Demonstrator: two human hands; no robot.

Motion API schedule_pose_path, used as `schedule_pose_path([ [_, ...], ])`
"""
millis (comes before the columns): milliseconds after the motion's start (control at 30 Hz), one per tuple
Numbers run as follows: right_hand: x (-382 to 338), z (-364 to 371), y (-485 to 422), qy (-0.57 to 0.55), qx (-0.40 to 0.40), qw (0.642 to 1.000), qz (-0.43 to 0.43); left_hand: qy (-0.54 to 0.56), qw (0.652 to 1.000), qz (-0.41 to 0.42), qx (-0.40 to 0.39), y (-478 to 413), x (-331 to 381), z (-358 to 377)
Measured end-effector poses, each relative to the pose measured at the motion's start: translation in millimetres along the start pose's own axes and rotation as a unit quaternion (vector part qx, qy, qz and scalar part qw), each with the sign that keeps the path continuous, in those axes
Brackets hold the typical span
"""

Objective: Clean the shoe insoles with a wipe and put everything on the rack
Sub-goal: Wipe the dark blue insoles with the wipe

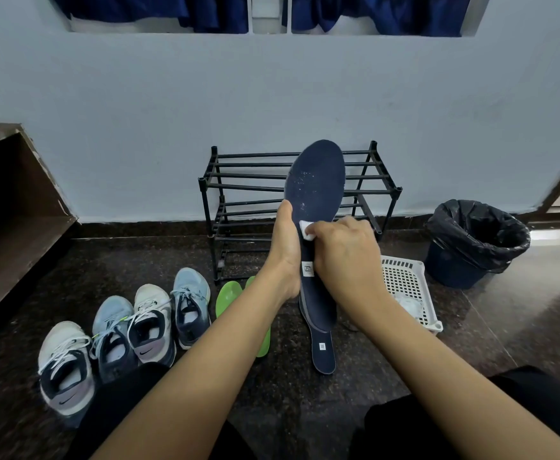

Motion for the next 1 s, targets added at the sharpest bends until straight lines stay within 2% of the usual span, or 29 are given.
schedule_pose_path([
  [133, 10, 0, -6, -0.017, -0.007, 1.000, 0.025, 0.001, 1.000, -0.020, -0.016, 3, -7, 8],
  [400, -15, 3, 6, -0.039, -0.042, 0.998, -0.010, -0.002, 1.000, 0.025, 0.019, -4, 6, -4],
  [533, -2, 1, -1, -0.061, -0.026, 0.998, 0.002, -0.003, 1.000, 0.007, 0.005, -1, 2, 2],
  [700, 16, -2, -7, -0.037, -0.014, 0.999, 0.033, -0.020, 0.999, -0.027, -0.018, 4, -10, 12],
  [900, -12, 5, 10, -0.052, -0.059, 0.997, -0.008, -0.028, 0.999, 0.008, 0.027, -1, 0, -2],
  [1000, -10, 3, 8, -0.064, -0.048, 0.997, -0.013, -0.028, 0.999, 0.013, 0.026, -1, 2, -3],
])
Point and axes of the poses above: each hand's wrist, its own y-axis away from the middle knuckle, its own z-axis out of the palm, x = y × z, the point moved 10 cm from there along -y, towards the middle knuckle, and after that the axes turned 11 degrees about y, right-handed, at the moved point
